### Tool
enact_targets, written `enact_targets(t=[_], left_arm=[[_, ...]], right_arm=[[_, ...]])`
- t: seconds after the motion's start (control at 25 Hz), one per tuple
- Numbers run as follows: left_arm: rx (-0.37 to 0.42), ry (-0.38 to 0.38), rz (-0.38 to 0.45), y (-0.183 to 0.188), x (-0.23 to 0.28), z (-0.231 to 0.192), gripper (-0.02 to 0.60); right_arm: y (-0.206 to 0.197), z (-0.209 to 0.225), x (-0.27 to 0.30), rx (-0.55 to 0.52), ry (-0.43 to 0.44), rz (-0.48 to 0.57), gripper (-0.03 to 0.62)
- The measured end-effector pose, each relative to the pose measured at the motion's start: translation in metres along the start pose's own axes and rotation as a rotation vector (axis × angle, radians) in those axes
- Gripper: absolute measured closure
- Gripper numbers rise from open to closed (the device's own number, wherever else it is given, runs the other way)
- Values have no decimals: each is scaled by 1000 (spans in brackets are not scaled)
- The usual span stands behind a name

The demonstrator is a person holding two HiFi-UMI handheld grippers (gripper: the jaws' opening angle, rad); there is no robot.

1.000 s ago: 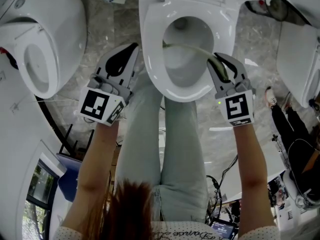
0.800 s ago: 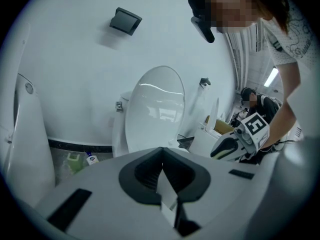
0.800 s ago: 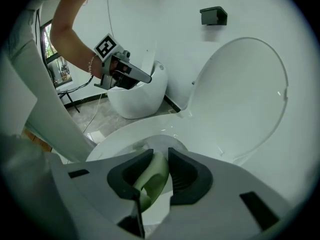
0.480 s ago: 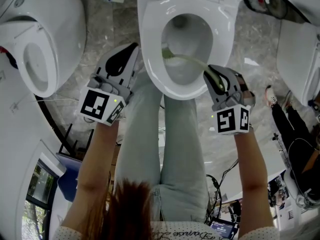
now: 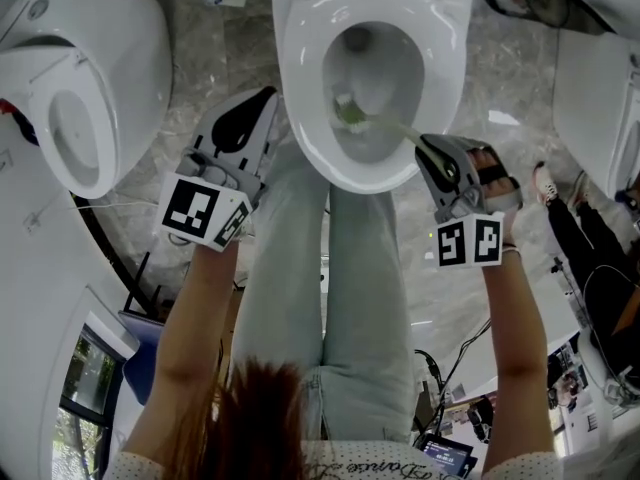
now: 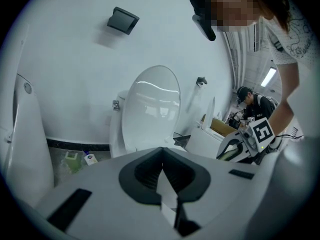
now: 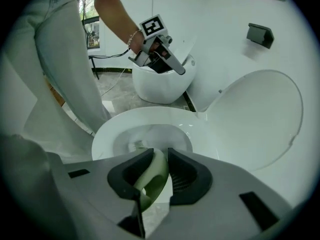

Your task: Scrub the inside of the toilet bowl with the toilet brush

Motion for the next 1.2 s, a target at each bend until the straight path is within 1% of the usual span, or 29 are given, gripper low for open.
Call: enact_targets(t=[0.08,0.24,0.44,0.6,0.76,1.0,1.2], left_arm=[[2,-15,-3,1,-2,1,578],[-1,-41,-5,5,-5,0,578],[-15,-36,20,9,-8,-7,578],[-13,-44,30,10,-7,-9,578],[-9,-41,32,10,-7,-8,578],[-13,-26,28,5,-14,3,578],[-23,8,28,1,-18,7,578]], right_arm=[[5,-4,-1,-37,10,-16,497],[4,-6,0,-55,5,-65,499],[9,-8,2,-110,18,-114,499],[8,-3,6,-115,9,-139,499],[7,1,10,-117,7,-140,499],[-17,13,9,-103,-17,-174,502],[-39,29,10,-96,-34,-201,507]])
Point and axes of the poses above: the fingertips, and each gripper's own axes: x forward along the fingers, z to its right, y out of its top, the point moved 6 cm from there along -x, backward along the fingers, and after that the axes turned 9 degrees about z, right-handed, at the moved point
